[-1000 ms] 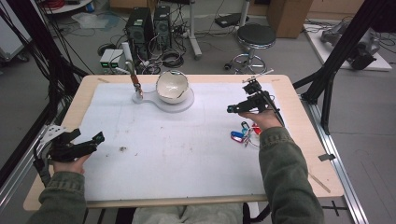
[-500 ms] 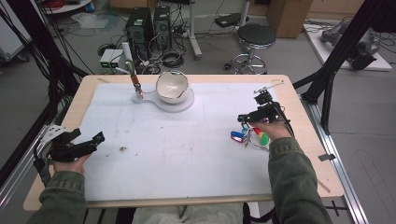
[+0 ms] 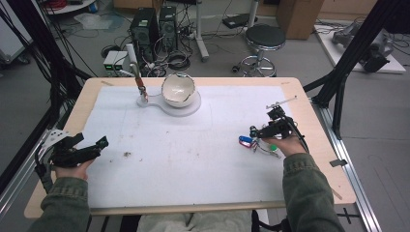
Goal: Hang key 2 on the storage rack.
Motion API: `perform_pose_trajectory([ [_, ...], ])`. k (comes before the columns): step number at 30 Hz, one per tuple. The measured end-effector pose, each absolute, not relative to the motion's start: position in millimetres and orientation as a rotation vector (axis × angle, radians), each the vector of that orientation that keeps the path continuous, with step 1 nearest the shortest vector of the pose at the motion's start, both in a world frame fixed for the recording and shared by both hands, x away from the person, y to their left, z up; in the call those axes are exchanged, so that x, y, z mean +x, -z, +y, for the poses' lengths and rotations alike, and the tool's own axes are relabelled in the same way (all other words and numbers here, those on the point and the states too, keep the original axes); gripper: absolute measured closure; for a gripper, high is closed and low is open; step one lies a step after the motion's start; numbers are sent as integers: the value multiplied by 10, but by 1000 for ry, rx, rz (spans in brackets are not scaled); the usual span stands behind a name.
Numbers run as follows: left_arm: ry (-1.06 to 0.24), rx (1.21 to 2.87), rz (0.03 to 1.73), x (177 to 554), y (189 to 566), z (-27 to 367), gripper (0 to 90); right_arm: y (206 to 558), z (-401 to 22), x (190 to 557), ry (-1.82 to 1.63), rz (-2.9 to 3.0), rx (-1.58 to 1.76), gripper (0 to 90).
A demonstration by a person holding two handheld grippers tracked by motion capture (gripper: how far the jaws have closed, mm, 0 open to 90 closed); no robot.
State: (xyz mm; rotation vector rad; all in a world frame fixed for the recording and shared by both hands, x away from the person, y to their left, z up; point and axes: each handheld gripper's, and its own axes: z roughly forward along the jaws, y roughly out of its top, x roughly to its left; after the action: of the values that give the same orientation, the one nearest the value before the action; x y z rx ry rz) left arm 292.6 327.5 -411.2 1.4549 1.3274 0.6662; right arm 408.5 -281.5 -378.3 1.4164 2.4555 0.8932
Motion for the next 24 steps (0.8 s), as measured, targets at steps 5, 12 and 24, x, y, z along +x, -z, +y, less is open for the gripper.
perform_pose_trajectory([
  [5, -665, 1456, 1326, 2927, 4112, 3274, 17, 3872, -2829, 4053, -847, 2484, 1415, 39],
  [12, -665, 1455, 1324, 2924, 4111, 3274, 17, 3887, -2733, 4009, -786, 2497, 1386, 47],
  [24, -664, 1455, 1323, 2927, 4111, 3275, 17, 4125, -2736, 3935, -727, 2479, 1464, 142],
])
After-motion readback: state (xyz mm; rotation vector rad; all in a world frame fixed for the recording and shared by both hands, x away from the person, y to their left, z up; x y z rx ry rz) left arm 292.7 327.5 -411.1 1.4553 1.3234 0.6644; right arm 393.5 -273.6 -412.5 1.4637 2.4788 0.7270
